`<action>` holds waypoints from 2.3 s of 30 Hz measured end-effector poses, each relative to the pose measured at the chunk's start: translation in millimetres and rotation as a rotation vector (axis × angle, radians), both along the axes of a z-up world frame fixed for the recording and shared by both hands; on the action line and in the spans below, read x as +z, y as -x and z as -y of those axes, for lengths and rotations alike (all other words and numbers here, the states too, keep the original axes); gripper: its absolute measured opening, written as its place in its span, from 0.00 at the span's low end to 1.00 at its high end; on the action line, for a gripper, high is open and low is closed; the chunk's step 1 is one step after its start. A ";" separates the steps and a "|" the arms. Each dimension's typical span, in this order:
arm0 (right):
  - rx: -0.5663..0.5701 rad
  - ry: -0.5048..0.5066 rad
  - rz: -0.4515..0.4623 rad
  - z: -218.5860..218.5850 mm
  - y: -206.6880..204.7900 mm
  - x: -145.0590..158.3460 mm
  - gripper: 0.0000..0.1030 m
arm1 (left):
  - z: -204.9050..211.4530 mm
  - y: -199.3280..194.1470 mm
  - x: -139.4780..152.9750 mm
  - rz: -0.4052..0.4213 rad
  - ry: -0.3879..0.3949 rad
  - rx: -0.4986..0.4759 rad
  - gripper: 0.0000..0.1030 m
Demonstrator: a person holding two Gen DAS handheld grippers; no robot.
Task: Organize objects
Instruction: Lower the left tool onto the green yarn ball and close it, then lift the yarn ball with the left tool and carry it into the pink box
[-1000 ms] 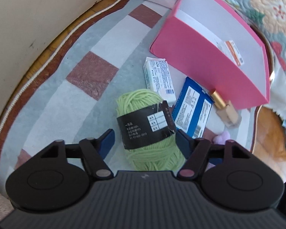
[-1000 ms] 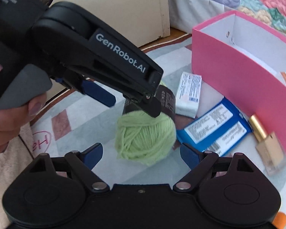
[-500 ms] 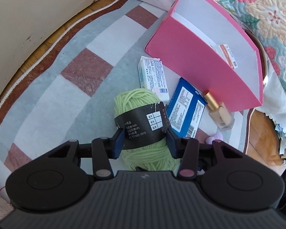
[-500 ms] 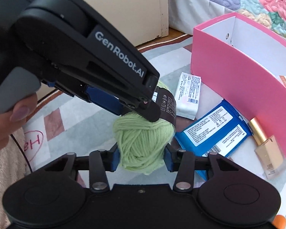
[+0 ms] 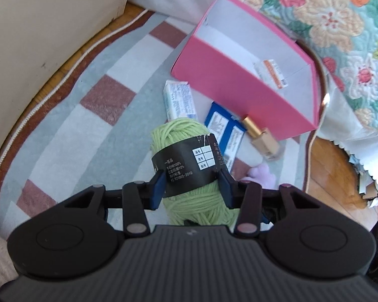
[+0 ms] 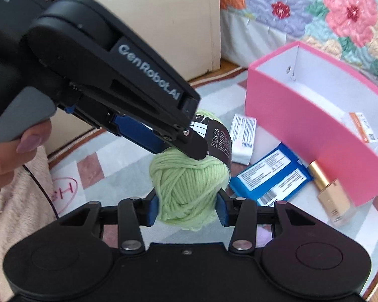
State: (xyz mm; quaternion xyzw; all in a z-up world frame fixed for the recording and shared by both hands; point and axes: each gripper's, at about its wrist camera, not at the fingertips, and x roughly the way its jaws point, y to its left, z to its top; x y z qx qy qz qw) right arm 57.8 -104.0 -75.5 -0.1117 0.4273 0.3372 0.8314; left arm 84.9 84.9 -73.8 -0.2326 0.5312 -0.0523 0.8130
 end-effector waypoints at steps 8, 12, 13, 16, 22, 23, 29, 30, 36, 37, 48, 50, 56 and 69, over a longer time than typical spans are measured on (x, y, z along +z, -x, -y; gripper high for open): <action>-0.021 0.018 0.121 -0.8 11.5 44.6 0.48 | 11.7 5.8 54.4 0.099 -0.028 -0.045 0.42; -0.036 0.023 0.193 5.5 9.3 70.2 0.48 | 21.8 -0.7 88.5 0.167 -0.054 -0.085 0.42; -0.038 0.025 0.206 6.8 6.7 74.9 0.48 | 24.9 -4.0 94.8 0.178 -0.060 -0.093 0.42; -0.048 0.038 0.235 10.5 -4.3 83.9 0.48 | 34.6 -15.5 107.3 0.203 -0.068 -0.112 0.42; -0.092 0.052 0.288 20.0 -31.9 101.3 0.48 | 51.7 -46.8 115.2 0.184 0.020 -0.186 0.38; -0.089 0.050 0.289 21.4 -36.9 104.3 0.46 | 55.8 -52.1 116.5 0.198 0.024 -0.195 0.38; -0.098 0.026 0.224 38.2 -83.0 100.7 0.29 | 69.2 -88.1 107.1 0.183 0.030 -0.208 0.34; -0.123 -0.002 0.180 46.2 -92.5 95.9 0.30 | 67.6 -92.4 101.7 0.165 0.041 -0.211 0.34; -0.225 -0.048 0.013 76.4 -101.7 56.7 0.35 | 58.2 -96.3 62.1 0.084 0.034 -0.192 0.34; -0.246 -0.042 -0.003 79.0 -98.7 50.4 0.37 | 57.9 -96.9 56.2 0.073 0.036 -0.195 0.34; -0.289 -0.101 -0.086 84.8 -73.6 24.8 0.70 | 56.1 -94.3 21.3 0.031 -0.057 -0.279 0.37; -0.285 -0.101 -0.083 82.5 -67.1 25.2 0.73 | 55.0 -93.5 17.6 0.033 -0.080 -0.308 0.39; -0.268 -0.111 -0.085 73.5 -57.4 17.1 0.88 | 45.6 -96.9 -1.1 0.033 -0.123 -0.353 0.47; -0.251 -0.006 0.073 52.8 -56.4 -40.6 0.89 | 42.9 -107.6 -37.6 0.047 0.011 -0.393 0.64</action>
